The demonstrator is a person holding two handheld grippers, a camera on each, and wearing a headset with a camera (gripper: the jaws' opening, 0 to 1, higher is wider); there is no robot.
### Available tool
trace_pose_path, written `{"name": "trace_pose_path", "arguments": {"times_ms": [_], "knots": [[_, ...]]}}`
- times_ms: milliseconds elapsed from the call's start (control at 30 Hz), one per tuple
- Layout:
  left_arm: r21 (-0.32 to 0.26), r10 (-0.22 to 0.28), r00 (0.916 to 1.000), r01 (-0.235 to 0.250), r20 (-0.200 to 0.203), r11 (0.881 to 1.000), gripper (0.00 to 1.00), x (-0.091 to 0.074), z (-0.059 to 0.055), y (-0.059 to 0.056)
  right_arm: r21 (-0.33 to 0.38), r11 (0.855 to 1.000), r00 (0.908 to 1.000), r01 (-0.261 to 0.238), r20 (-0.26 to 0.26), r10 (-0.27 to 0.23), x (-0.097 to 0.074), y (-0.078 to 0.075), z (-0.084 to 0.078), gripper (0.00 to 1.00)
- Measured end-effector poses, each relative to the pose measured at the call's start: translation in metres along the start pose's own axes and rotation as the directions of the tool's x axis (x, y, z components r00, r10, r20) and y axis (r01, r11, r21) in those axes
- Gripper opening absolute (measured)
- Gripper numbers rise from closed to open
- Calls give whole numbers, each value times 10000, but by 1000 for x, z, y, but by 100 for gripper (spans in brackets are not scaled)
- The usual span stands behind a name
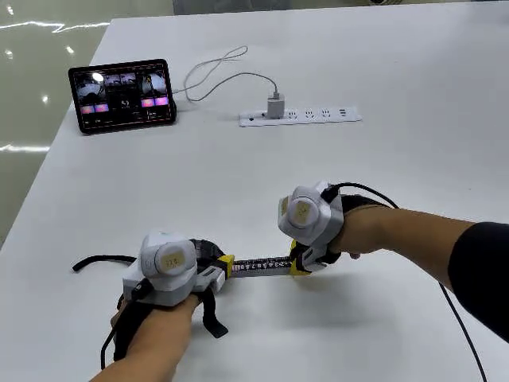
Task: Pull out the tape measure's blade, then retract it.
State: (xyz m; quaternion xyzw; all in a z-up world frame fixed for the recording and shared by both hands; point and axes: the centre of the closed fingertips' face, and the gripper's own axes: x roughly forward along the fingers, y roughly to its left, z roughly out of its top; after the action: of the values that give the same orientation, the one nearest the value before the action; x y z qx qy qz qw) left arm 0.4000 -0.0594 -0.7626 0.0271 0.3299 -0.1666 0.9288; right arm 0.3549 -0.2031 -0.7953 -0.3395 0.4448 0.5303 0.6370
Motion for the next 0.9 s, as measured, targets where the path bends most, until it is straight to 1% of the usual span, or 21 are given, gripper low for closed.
{"name": "trace_pose_path", "arguments": {"times_ms": [333, 433, 900], "knots": [[-5, -14, 10000, 14, -30, 10000, 61, 0, 0, 0, -37, 10000, 10000, 41, -44, -41, 1, 0, 4, 10], [-6, -10, 10000, 10, -26, 10000, 61, 0, -1, 0, -165, 9998, 9999, 90, -43, -91, 2, 1, 5, 10], [-5, -28, 10000, 28, -38, 10000, 61, 1, -1, 0, -113, 9999, 9999, 67, 156, -65, 3, 0, 10, 10]]}}
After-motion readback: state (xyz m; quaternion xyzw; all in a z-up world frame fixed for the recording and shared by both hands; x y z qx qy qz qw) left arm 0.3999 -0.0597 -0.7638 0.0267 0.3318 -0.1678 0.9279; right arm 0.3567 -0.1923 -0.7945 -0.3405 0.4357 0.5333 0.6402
